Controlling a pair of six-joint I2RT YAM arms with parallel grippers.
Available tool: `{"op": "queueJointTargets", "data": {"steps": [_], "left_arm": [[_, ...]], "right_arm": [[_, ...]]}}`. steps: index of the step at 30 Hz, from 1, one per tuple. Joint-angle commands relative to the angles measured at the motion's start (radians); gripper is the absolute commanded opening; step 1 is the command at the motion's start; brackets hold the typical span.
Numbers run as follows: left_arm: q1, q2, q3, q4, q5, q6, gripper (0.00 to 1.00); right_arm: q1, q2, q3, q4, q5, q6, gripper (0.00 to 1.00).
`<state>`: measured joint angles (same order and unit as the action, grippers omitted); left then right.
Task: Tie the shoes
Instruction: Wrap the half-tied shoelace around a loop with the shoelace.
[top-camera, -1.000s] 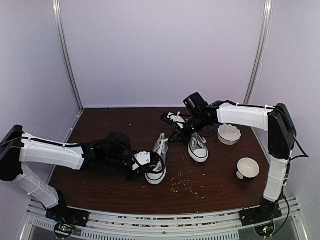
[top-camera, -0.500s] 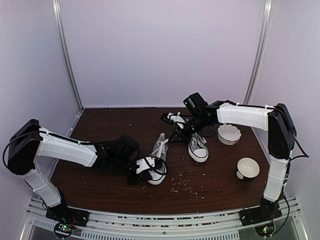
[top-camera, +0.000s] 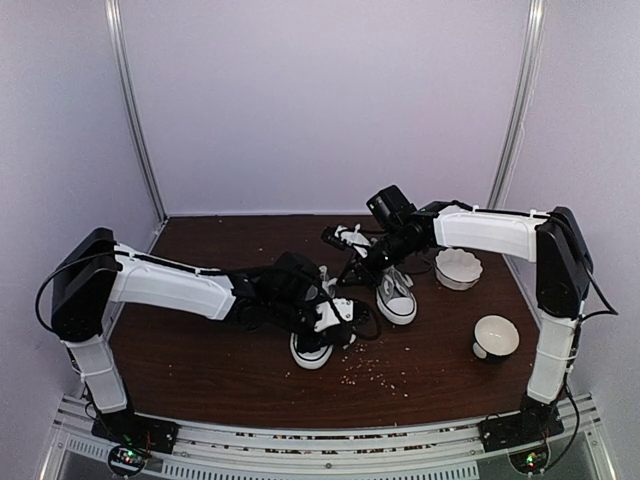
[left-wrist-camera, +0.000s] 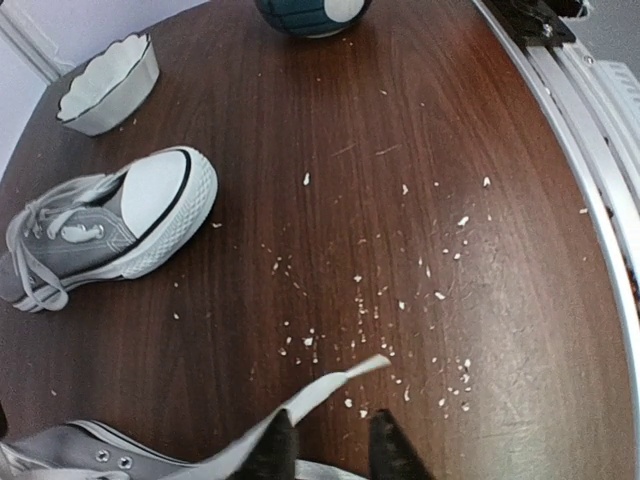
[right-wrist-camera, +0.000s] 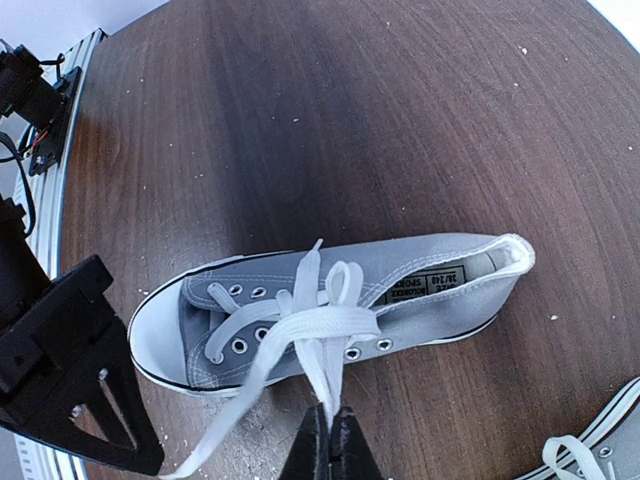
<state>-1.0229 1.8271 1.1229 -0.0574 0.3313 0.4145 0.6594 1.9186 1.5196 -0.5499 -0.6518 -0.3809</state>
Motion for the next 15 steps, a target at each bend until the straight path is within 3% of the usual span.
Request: {"op": "queueJointTargets", "data": {"steps": [1,4,8,11,13,15], "left_arm": [[-0.005,-0.026,0.018,-0.027,0.025,0.049,0.38],[0.000,-0.152,-0.031,-0.046,0.058,0.083,0.48],[0.075,-0.307,-0.088,-0.084,0.195,0.104,0.49],[0.195,-0.371,-0.141,0.056,0.243,-0.026,0.44],[0.254,-0.356,-0.170,0.190,0.174,-0.137,0.33],[0.272,-0.295,-0.134,0.198,0.098,-0.162,0.30]], "right_arm": [[-0.001,-0.011,0.028,-0.010,-0.006,0.001,0.00],[-0.001,-0.005,0.030,-0.007,-0.014,0.003,0.00],[0.002,0.002,0.041,-0.013,-0.013,0.004,0.00],[0.004,0.000,0.043,-0.013,-0.019,0.004,0.00],[0.006,0.000,0.046,-0.013,-0.020,0.004,0.00],[0.007,0.002,0.047,-0.014,-0.020,0.005,0.00]]}}
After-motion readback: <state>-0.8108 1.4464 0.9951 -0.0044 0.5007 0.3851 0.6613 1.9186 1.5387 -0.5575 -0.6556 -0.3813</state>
